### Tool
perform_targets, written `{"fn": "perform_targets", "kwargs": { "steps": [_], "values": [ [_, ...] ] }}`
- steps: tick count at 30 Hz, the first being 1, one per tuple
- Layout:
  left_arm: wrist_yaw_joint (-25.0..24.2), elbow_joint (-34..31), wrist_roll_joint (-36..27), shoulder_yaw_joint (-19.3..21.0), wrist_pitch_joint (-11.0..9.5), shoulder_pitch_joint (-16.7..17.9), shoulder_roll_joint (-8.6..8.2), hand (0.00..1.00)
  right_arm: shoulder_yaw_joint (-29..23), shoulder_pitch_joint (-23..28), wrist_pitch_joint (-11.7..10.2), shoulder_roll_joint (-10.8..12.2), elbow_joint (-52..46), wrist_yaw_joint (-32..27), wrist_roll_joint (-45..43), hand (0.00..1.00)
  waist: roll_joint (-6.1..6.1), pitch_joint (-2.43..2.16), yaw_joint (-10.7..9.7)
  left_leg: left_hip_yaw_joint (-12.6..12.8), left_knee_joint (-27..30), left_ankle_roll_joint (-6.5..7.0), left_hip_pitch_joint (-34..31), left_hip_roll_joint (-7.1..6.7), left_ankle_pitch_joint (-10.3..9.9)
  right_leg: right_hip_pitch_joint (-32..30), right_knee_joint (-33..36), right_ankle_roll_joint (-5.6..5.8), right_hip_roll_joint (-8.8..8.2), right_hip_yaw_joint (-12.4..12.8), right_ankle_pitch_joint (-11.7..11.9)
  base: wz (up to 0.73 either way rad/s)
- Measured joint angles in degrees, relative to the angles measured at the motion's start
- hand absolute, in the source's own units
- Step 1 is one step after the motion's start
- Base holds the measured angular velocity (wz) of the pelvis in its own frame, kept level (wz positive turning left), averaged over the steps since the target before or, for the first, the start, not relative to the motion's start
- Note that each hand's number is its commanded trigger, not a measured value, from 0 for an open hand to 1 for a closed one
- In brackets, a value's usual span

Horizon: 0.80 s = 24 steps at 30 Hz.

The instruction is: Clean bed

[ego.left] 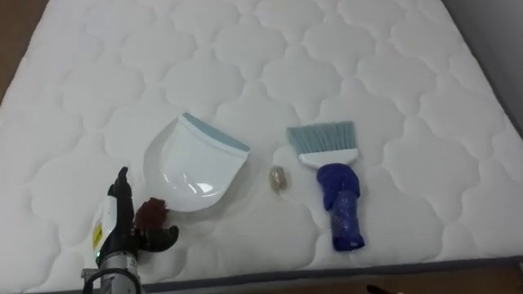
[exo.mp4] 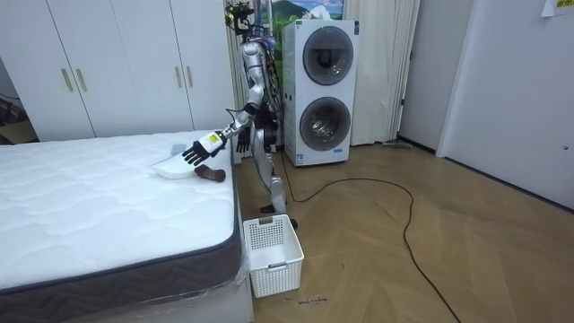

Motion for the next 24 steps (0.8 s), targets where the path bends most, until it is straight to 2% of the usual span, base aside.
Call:
{"fn": "perform_targets", "kwargs": {
  "steps": [3,7,9,10,11,13,14,15,16,17,18,19,22,24],
  "values": [
    [0.5,6.2,0.0,-0.5,0.0,-3.7,0.03,0.00,0.1,-1.8,0.2,0.0,0.0,-1.2,0.0,0.00,0.45,0.36,-0.1,0.2,1.0,0.00,-2.3,0.03,0.0,-2.9,1.7,0.00,-0.17,0.0,0.0,-0.13],
    [0.4,10.6,0.4,-0.7,0.6,-6.3,-0.02,0.00,0.9,-4.0,0.9,0.0,0.6,-2.2,-0.1,0.00,0.49,0.47,0.2,0.1,1.7,0.00,-5.0,0.21,0.0,-8.0,6.1,-0.28,-0.50,-0.2,-0.2,-0.22],
    [0.3,13.0,0.4,-0.2,0.8,-7.2,-0.04,0.00,1.3,-5.5,1.0,0.0,1.5,-2.9,-0.7,0.00,0.14,1.09,0.1,-0.1,3.3,0.00,-5.6,0.14,0.0,-11.0,11.9,-0.70,-1.74,-1.7,-0.5,-0.12],
    [0.3,13.4,0.2,-0.2,0.8,-7.7,-0.06,0.00,1.3,-5.5,1.0,0.0,1.5,-3.7,-0.7,0.00,0.00,1.24,-0.1,0.2,4.2,0.00,-6.6,-0.04,0.0,-11.9,13.3,-1.05,-2.55,-2.4,-0.8,0.07],
    [0.4,13.7,0.1,-0.3,0.8,-8.1,-0.10,0.00,1.3,-5.6,1.0,0.0,1.6,-4.1,-0.7,0.00,-0.07,1.31,-0.2,0.3,4.8,0.00,-7.4,0.01,0.0,-12.4,13.7,-1.04,-2.77,-2.5,-0.8,0.14],
    [0.5,14.4,0.0,-0.3,0.9,-9.5,-0.08,0.00,1.2,-6.1,1.0,-0.2,1.7,-5.3,-0.5,0.00,-0.53,1.87,0.0,-0.5,6.1,0.00,-9.3,-0.16,0.0,-17.4,19.9,-1.05,-3.68,-2.7,-0.8,-0.07],
    [0.6,14.6,-0.1,-0.3,1.1,-9.8,-0.02,0.00,1.2,-6.6,0.9,-0.3,1.7,-5.9,0.0,0.00,-0.43,2.31,0.0,-2.1,6.2,0.13,-9.4,-0.36,-0.1,-19.5,22.3,-1.08,-4.09,-2.9,-0.9,-0.27],
    [1.2,15.1,-0.2,-0.2,1.4,-10.5,0.23,0.00,1.8,-7.7,0.5,-0.5,1.6,-6.9,0.4,0.00,-0.33,2.70,0.1,-5.2,7.4,0.34,-11.0,-0.51,-0.3,-22.6,19.3,-1.65,-3.38,-1.8,-1.7,-0.37],
    [2.2,15.4,-0.3,0.2,1.7,-11.3,0.86,0.00,3.1,-9.5,0.5,-0.6,1.6,-7.9,0.3,0.00,-1.16,2.57,0.7,-4.4,10.8,-0.59,-14.2,-0.96,-1.1,-24.3,10.4,-2.96,-3.25,-1.9,5.2,-0.27],
    [2.6,16.3,-0.3,0.4,1.9,-11.8,0.59,0.00,3.9,-9.9,0.5,-1.1,1.6,-8.4,0.1,0.00,-0.40,2.99,0.5,-3.8,13.1,-1.33,-15.8,-0.66,-2.4,-24.6,10.1,-3.80,-3.44,-2.5,6.2,0.00],
    [2.5,18.0,-0.4,0.7,2.0,-13.2,0.17,0.00,4.2,-10.1,0.7,-1.5,1.8,-9.2,0.0,0.00,1.28,3.23,0.4,-1.5,15.4,-1.31,-17.6,0.50,-3.4,-24.5,10.3,-3.90,-2.88,-3.4,6.2,0.31],
    [2.5,19.2,-0.8,0.8,2.0,-14.4,0.19,0.00,4.6,-10.0,1.1,-1.2,2.0,-9.5,0.0,0.00,1.70,3.06,0.3,0.4,14.8,-1.29,-17.8,1.04,-3.2,-24.6,10.6,-3.93,-2.76,-3.1,6.2,0.29],
    [2.5,19.8,-1.8,0.5,2.0,-16.5,0.36,0.00,4.7,-10.1,1.2,-1.1,1.9,-8.9,0.6,0.00,1.17,3.16,0.2,1.8,14.4,-1.13,-17.7,1.06,-3.2,-25.6,11.9,-3.77,-2.70,-2.6,6.0,0.28],
    [2.5,19.8,-3.5,-0.7,2.2,-16.5,0.32,0.00,5.3,-10.9,1.7,-1.3,1.8,-8.8,1.7,0.00,1.03,3.11,0.2,2.4,15.4,-0.59,-19.0,1.03,-3.6,-26.6,12.1,-3.82,-2.51,-2.3,6.1,0.06]
  ]
}}
